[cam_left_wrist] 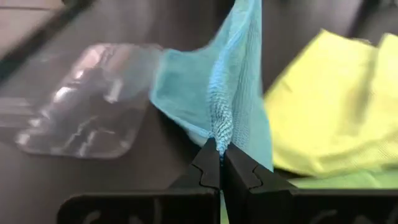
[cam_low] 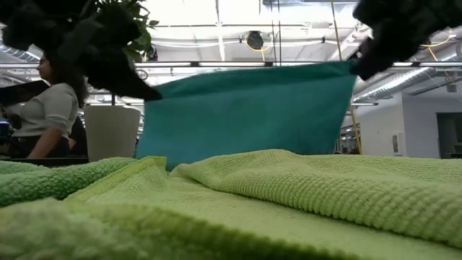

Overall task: Fold microfiber towels
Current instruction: Fold the blue towel

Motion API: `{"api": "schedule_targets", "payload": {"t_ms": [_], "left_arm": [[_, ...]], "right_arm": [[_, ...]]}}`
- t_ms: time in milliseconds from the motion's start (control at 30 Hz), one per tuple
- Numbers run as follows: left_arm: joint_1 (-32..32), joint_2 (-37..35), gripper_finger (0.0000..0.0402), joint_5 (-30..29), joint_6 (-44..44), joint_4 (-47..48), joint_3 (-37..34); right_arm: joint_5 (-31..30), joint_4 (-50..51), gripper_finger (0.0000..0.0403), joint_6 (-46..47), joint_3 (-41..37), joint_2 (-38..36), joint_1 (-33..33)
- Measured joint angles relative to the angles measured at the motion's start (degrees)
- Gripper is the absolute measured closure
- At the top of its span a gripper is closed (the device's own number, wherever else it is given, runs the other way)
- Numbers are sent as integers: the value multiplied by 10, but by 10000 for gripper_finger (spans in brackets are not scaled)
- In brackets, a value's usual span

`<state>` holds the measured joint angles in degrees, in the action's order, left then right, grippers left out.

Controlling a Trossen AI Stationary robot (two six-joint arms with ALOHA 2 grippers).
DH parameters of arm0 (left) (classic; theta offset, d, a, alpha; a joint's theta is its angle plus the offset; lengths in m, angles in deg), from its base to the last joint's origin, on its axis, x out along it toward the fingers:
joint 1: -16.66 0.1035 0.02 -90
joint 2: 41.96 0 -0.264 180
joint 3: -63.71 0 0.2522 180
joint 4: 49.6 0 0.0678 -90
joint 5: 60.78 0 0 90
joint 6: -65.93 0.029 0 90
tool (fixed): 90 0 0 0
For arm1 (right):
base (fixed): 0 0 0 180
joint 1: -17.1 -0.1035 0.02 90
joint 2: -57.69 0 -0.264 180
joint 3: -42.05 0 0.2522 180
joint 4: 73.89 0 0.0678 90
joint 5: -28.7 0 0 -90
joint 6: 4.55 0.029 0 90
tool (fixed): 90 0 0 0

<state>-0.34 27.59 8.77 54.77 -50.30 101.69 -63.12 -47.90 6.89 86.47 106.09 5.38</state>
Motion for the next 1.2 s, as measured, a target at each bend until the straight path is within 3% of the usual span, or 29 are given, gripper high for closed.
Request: {"api": "schedule_targets", "payload": {"t_ms": [267, 467, 833, 1200], "left_arm": [[-119, 141, 401, -32, -34, -151, -22], [-165, 245, 401, -35, -40, -268, -11], [-192, 314, 399, 13, -20, -254, 71], [-196, 314, 398, 29, -44, -218, 79]], "right_arm": [[-57, -228, 403, 66, -144, 19, -125], [-87, -263, 403, 114, -169, 41, -175], [-85, -262, 403, 186, -169, 85, -223], [-68, -258, 402, 243, -170, 124, -226]]}}
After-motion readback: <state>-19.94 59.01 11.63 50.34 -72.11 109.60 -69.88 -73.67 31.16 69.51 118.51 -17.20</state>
